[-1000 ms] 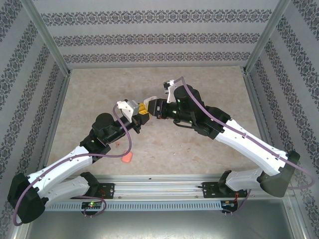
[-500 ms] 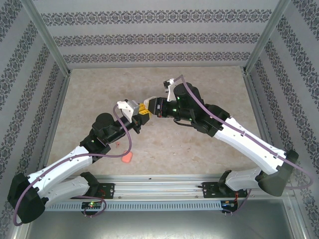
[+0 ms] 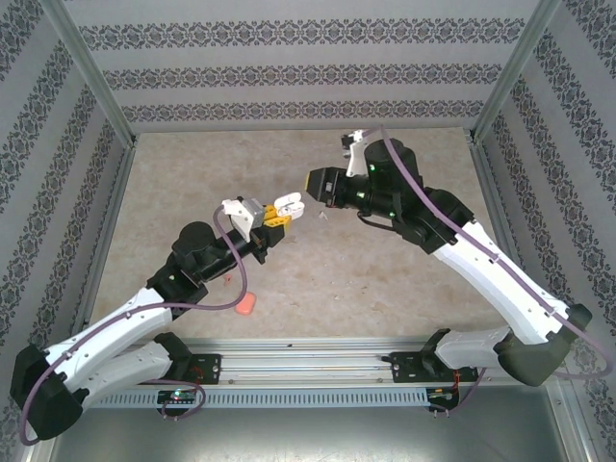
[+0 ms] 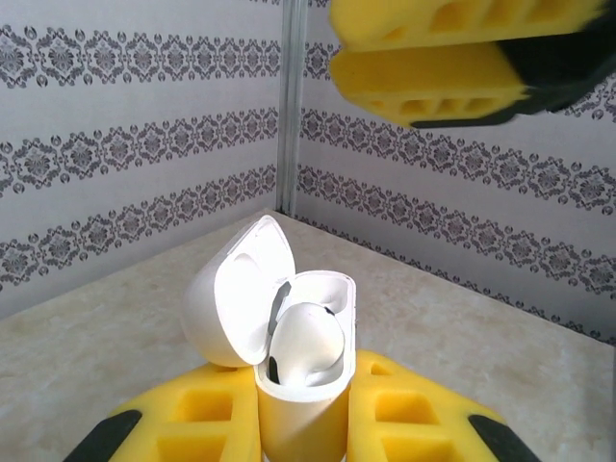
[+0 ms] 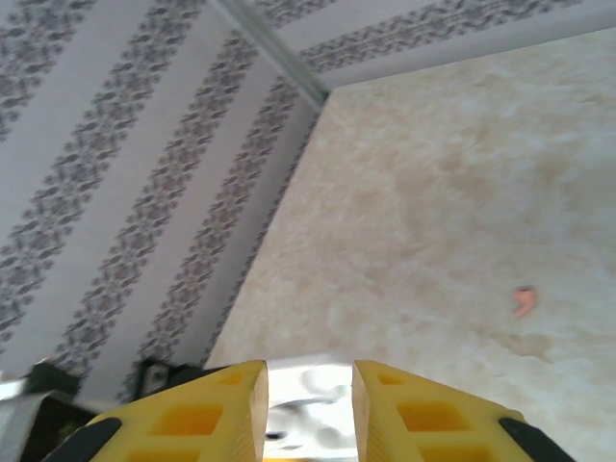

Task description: Insert the wireless bluetooth earbuds into the charging case

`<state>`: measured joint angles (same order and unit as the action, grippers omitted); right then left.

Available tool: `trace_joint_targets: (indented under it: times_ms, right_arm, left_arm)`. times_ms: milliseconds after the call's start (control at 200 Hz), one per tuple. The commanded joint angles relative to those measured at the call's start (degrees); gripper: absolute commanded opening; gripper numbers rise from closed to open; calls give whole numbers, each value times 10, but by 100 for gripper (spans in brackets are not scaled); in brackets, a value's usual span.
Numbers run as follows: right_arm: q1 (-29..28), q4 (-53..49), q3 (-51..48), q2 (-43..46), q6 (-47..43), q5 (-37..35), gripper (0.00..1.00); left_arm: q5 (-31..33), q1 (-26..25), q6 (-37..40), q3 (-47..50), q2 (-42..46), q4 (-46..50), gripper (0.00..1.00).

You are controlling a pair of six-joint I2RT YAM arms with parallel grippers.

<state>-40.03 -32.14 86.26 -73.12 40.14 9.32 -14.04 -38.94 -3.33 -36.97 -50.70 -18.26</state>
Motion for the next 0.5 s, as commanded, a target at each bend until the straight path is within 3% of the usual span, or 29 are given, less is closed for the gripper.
trace_joint_targets:
  times_ms: [0, 280, 495]
  right_arm:
    - [39, -54, 6, -15, -32, 21, 31]
    - [89, -89, 0, -114, -100, 2, 33]
    - [100, -109, 51, -250, -157, -7, 39]
  left_arm:
    - [-12, 3, -1, 14, 25, 49, 0]
    - [-10, 8, 12, 32, 37, 114, 0]
    - [-21, 16, 27, 29, 17, 120, 0]
